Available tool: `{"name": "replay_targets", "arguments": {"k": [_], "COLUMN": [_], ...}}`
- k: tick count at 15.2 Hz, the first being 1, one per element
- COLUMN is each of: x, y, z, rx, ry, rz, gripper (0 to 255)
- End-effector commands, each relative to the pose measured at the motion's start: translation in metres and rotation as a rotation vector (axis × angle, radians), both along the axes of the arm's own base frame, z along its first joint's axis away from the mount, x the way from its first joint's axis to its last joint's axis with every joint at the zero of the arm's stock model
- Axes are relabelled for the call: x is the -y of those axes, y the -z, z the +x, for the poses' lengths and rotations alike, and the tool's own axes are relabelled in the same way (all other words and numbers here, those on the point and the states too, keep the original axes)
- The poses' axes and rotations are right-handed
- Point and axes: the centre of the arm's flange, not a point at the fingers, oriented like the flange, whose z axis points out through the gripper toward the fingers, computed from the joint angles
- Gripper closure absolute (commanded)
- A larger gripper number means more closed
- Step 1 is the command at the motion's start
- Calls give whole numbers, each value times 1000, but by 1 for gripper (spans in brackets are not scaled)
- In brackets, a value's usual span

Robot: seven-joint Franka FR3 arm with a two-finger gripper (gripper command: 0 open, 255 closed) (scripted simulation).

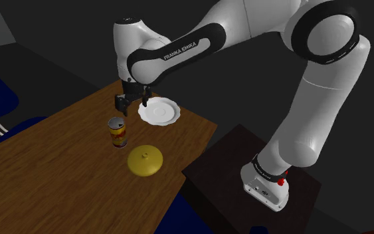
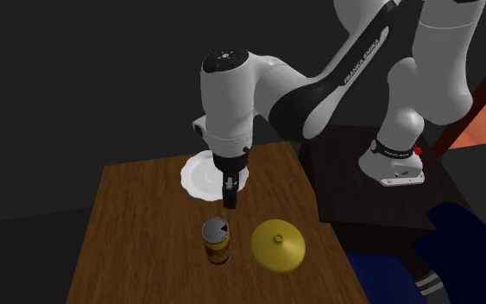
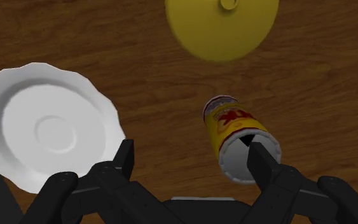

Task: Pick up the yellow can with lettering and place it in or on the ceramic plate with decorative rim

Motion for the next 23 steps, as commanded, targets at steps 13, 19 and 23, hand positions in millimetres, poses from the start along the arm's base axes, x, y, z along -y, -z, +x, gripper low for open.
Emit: {"name": "replay_targets", "arguments": {"k": [13, 19, 23], "x": [-74, -74, -74], "y": [85, 93, 93], "z": [38, 38, 38], "rx": [2, 2, 2], "ry": [-30, -30, -30], "rz": [5, 5, 5], "gripper": [0, 0, 255]}}
